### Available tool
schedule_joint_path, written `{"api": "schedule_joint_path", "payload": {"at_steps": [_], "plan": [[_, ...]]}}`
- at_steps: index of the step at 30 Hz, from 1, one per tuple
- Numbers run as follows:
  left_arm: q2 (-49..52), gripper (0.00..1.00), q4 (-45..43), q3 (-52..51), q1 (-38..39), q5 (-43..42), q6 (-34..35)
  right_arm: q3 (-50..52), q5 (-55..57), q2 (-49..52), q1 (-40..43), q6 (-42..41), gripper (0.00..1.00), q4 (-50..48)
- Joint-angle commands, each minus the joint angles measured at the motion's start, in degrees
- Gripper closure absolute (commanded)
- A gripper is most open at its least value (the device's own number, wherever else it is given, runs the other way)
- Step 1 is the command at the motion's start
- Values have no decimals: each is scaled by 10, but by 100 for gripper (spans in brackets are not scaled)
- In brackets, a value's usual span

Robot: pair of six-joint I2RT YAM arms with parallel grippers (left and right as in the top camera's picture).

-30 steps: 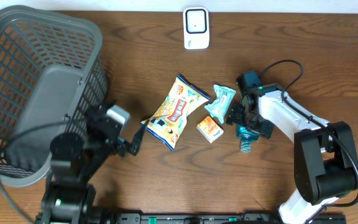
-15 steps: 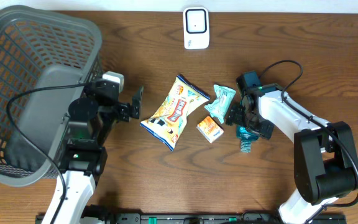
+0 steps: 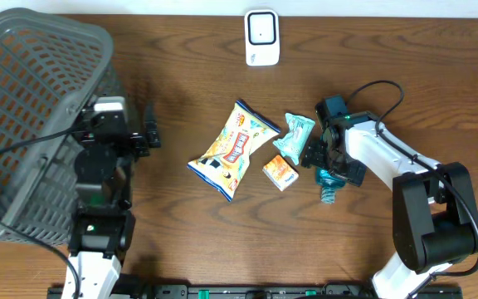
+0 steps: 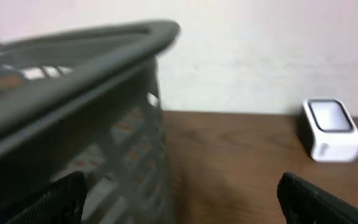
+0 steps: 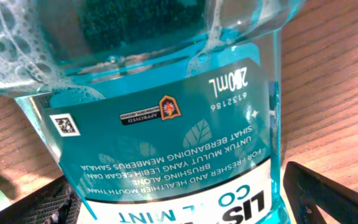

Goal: Scan the item barcode

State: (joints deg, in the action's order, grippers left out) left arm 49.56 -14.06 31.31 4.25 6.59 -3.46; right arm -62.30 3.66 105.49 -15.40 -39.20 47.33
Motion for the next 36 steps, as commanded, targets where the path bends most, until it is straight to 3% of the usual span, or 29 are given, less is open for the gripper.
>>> {"api": "schedule_joint_path", "payload": {"at_steps": [1,11,20,24,36], "plan": [[-1,2,1,8,-17,8,-20,-2,7,10,-5,7,1,2],[81,2,-17,8,-18,-69,-21,-2,7,10,-17,7,1,2],[190,2,-204,8,-18,-75,-21,-2,7,10,-20,8,1,4],[208,2,-258,8,-21,-75,-53,-2,7,10,-20,21,1,5],[208,2,-290,8,-144,-83,-83,-2,7,10,-21,22,1,2]]}}
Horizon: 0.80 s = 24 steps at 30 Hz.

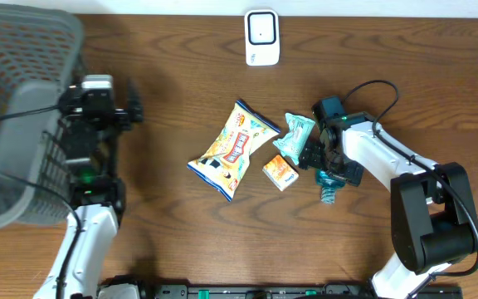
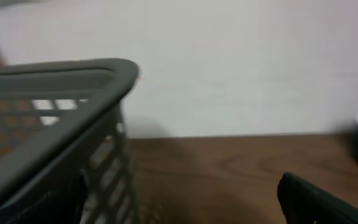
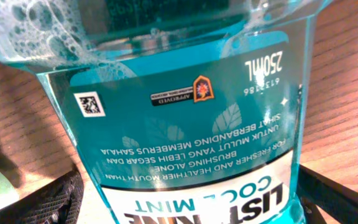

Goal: Scan the item barcode

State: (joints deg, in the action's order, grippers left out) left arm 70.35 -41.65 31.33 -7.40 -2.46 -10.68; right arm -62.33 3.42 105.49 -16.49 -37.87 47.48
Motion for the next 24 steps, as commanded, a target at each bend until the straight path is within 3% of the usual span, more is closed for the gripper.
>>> {"api": "schedule_joint_path", "payload": {"at_steps": [1,8,11,19,24], "plan": [[-1,2,-23,8,-33,-5,-10,-1,10,10,-10,9,1,0],[-29,2,-127,10,-38,-165,-3,-1,9,10,-10,9,1,1],[-56,2,-156,23,-38,-194,24,-1,10,10,-10,9,1,0],[-189,2,-151,57,-38,-234,24,-1,10,10,-10,11,1,0],[-324,2,-73,58,-38,-298,24,-1,10,10,-10,11,1,-2]]}}
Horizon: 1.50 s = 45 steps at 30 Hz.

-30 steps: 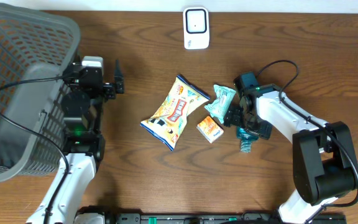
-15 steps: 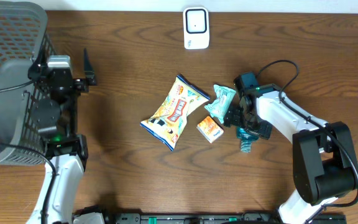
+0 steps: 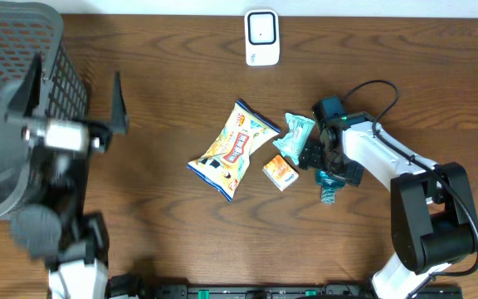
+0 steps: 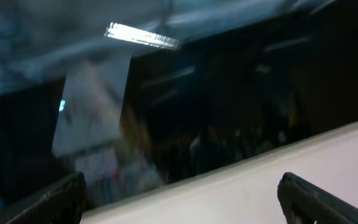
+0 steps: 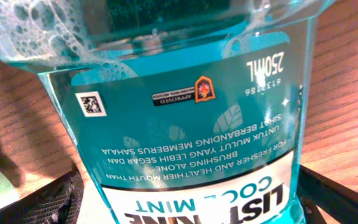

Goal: Scan the item barcode

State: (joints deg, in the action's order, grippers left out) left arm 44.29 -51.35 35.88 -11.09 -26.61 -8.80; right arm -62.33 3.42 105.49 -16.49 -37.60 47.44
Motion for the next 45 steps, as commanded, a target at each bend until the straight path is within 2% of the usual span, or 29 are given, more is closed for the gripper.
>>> {"api": "schedule_joint_path", "payload": {"at_steps": [1,5,10,14,15,16,19,24,29,31,34,36,45], "plan": [[-92,2,51,12,-1,-63,6,-1,10,10,-10,9,1,-4],[-198,2,139,12,0,-77,14,-1,15,10,-10,11,8,-11],[-257,2,127,25,29,-77,61,5,39,10,-10,10,21,-20],[-289,2,127,25,40,-77,63,35,40,10,-10,10,32,-63],[-295,2,127,25,42,-77,63,46,40,10,-10,10,31,-80],[-301,2,127,25,43,-77,63,59,40,10,-10,10,27,-98],[-313,2,125,26,47,-77,61,97,41,10,-9,10,1,-155],[-315,2,117,26,47,-77,61,113,47,10,7,11,1,-200],[-315,2,116,26,47,-77,61,100,44,10,31,15,1,-203],[-315,2,116,27,47,-77,62,99,44,10,39,15,5,-205],[-315,2,117,32,47,-77,68,101,37,10,47,15,27,-204],[-315,2,119,36,47,-77,75,104,32,10,46,15,35,-204],[-330,2,168,42,47,-77,73,119,-42,10,30,15,43,-205]]}}
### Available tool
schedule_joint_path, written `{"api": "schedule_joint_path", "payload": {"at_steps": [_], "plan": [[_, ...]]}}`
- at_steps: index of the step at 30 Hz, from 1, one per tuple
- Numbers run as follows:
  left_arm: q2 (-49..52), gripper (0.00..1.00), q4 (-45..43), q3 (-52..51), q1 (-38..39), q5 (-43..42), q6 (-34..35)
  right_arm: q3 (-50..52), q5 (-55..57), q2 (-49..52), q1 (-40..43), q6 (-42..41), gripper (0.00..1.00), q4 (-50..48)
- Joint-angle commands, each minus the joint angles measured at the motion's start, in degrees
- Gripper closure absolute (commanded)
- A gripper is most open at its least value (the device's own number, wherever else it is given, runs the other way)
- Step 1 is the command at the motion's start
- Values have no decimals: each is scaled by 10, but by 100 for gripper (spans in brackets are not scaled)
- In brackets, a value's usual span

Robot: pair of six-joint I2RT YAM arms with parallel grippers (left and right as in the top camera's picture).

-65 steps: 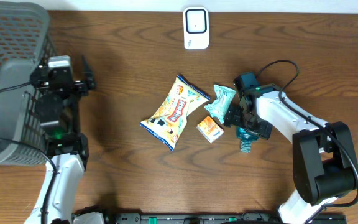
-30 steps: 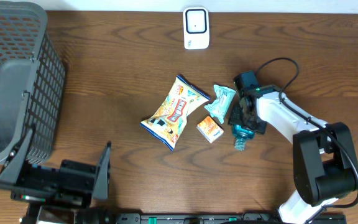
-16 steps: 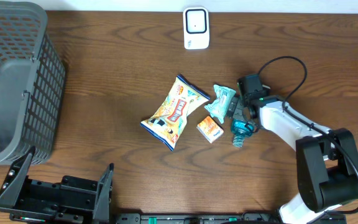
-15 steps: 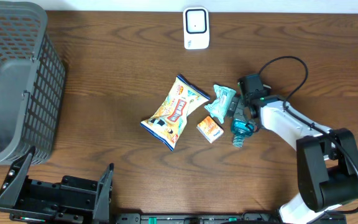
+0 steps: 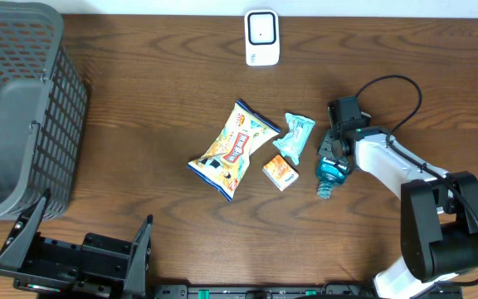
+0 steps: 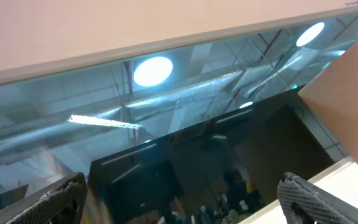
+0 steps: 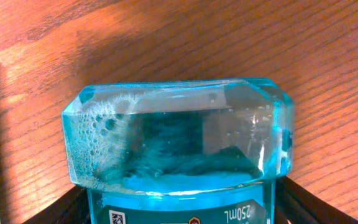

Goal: Scan the item barcode
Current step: 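Lift the mouthwash bottle with the right gripper and turn it upright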

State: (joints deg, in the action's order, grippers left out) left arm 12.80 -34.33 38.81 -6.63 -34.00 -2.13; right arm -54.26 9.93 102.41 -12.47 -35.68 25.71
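A teal mouthwash bottle [image 5: 330, 169] lies on the table right of centre, cap toward the front edge. My right gripper [image 5: 333, 155] is shut on it. In the right wrist view the bottle's base [image 7: 179, 134] fills the middle, with my right gripper [image 7: 179, 208] pressed against both of its sides. The white scanner [image 5: 261, 37] stands at the back centre. My left gripper [image 5: 84, 231] is at the front left edge, open and pointing upward. In its own view my left gripper [image 6: 180, 202] holds nothing, with only ceiling and windows behind.
A grey mesh basket [image 5: 52, 91] fills the back left corner. A yellow snack bag [image 5: 233, 149], a green packet [image 5: 295, 136] and a small orange box [image 5: 280, 173] lie just left of the bottle. The right arm's black cable [image 5: 392, 87] loops behind it.
My left arm was raised beside the basket and is now down at the front left edge, gripper facing up. My right wrist has shifted back and right, so its camera now sees the bottle's base.
My left gripper was beside the basket facing the back wall and scanner. It then stood higher and further back, tilted upward, and is now low at the front edge. My right gripper stayed around the mouthwash bottle throughout, its fingers closing against the sides.
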Motion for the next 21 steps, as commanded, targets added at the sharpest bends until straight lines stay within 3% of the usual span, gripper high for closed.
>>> {"api": "schedule_joint_path", "payload": {"at_steps": [1,4,8,12,18,21], "plan": [[-16,2,-2,12,2,-3,7,37,-129,41,-9,-4,46,12],[-17,2,-3,12,2,-3,4,25,-217,41,3,20,57,10],[-17,2,-6,12,2,0,-11,-8,-394,39,39,85,59,16],[-18,2,-6,12,2,-1,-12,-44,-593,36,93,137,67,54],[-18,2,-6,12,2,-1,-12,-54,-975,35,171,231,62,63],[-18,2,-6,12,2,-1,-12,-55,-994,32,182,239,59,86]]}}
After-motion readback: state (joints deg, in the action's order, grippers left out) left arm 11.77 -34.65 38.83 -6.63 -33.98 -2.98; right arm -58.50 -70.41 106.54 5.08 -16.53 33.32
